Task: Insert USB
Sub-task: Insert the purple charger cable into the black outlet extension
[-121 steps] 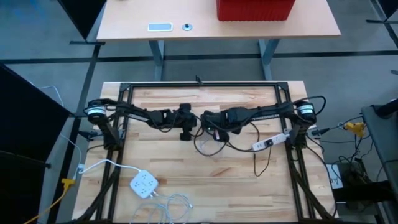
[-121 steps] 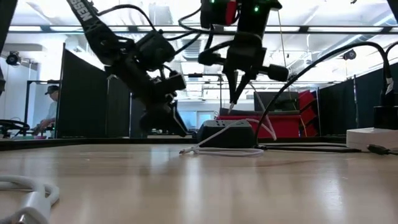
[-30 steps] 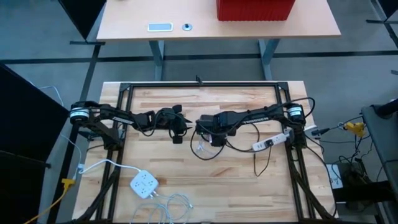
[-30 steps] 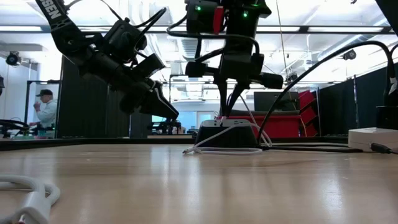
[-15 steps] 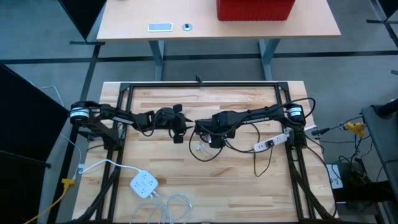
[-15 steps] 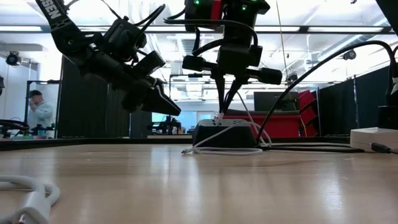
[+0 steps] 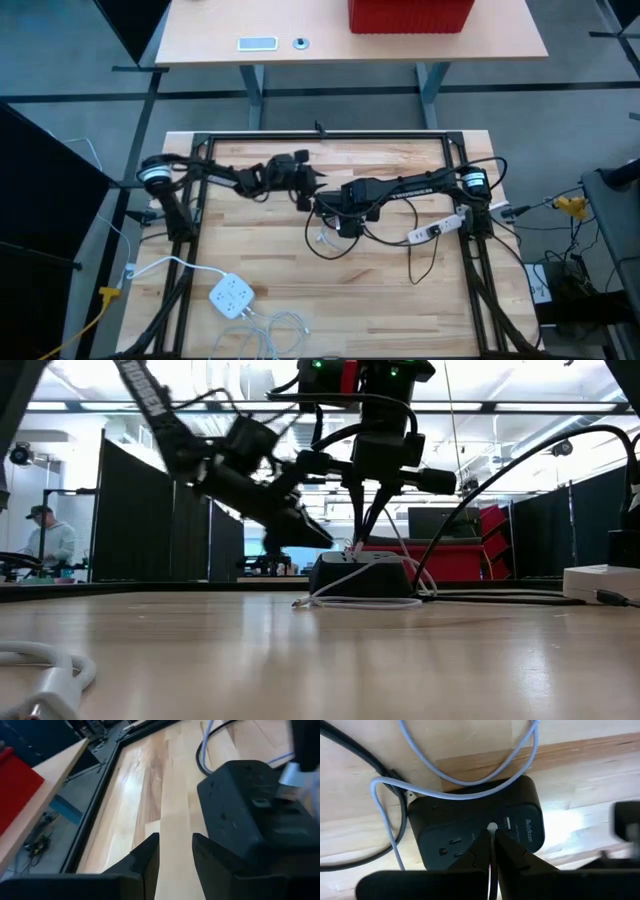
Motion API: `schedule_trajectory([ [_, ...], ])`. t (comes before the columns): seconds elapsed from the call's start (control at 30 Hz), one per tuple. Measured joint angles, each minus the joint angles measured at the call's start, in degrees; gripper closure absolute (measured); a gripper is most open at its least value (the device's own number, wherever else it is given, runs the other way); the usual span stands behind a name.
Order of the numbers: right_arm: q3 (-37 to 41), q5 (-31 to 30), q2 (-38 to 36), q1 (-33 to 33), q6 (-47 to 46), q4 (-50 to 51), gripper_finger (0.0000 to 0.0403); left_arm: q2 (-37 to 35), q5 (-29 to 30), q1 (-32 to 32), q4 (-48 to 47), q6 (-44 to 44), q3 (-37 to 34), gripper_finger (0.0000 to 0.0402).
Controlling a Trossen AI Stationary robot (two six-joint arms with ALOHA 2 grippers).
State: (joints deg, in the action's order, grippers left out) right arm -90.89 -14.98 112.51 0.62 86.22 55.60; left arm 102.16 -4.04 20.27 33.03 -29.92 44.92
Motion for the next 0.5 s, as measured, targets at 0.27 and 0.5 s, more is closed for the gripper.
schedule_trajectory([
  [0.27, -0.03, 0.00, 0.02, 0.04, 0.22, 0.94, 0.0403, 7.14, -5.04, 0.77, -7.04, -2.61, 10.50, 0.0297],
  [0.5, -0.26, 0.00, 0.07, 0.31, 0.84, 0.32, 0.0403, 8.90, -7.58, 0.75, -9.85, -3.12, 11.68, 0.0297],
])
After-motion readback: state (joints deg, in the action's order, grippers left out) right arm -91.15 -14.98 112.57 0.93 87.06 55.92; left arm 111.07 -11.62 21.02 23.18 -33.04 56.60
